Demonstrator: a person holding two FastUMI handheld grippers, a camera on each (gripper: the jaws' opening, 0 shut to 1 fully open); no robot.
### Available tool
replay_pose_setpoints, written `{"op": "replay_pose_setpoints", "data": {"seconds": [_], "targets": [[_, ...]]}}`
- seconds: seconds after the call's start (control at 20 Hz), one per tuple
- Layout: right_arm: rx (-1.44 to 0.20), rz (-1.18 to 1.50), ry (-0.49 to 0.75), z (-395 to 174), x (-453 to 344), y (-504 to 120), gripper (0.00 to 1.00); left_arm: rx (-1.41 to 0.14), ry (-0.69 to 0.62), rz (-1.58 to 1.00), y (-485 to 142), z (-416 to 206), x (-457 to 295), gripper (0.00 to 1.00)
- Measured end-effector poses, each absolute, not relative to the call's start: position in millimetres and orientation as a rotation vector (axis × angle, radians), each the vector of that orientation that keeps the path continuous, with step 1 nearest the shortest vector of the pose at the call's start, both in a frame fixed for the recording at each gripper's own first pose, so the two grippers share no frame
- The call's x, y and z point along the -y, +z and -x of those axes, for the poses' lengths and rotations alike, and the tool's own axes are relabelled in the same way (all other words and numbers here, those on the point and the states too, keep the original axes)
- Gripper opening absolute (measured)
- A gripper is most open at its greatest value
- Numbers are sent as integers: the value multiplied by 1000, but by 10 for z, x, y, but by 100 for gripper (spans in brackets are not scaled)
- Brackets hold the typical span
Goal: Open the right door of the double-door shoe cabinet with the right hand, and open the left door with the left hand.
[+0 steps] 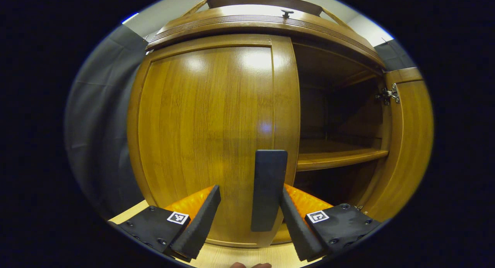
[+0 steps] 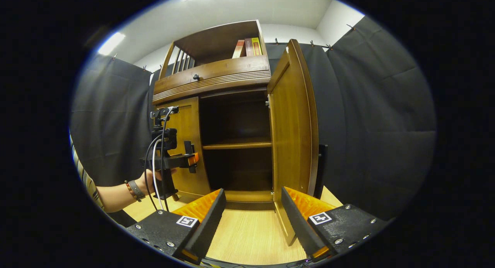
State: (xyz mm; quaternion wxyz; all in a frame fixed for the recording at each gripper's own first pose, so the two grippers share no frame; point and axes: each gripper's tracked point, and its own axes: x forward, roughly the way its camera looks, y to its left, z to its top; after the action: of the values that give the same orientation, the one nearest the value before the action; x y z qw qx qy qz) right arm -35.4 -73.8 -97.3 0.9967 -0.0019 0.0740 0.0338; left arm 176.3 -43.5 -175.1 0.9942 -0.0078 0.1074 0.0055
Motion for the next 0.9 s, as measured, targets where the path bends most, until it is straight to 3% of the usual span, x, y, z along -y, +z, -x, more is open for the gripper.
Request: {"op": "replay_pose_setpoints", "data": {"seconds": [0.25,0.6,0.9], "targets": [[-157,-6,66,304,759,-997,89,-184,-36,20,-1745,-1809,447,90],[-171,5,73,368,685,-1026,89,-196,-64,-12,-1747,-1830,582,43],[-184,32,63,484,679,-1064,89,-226,-53,-5,-1777,-1762,595,40]]}}
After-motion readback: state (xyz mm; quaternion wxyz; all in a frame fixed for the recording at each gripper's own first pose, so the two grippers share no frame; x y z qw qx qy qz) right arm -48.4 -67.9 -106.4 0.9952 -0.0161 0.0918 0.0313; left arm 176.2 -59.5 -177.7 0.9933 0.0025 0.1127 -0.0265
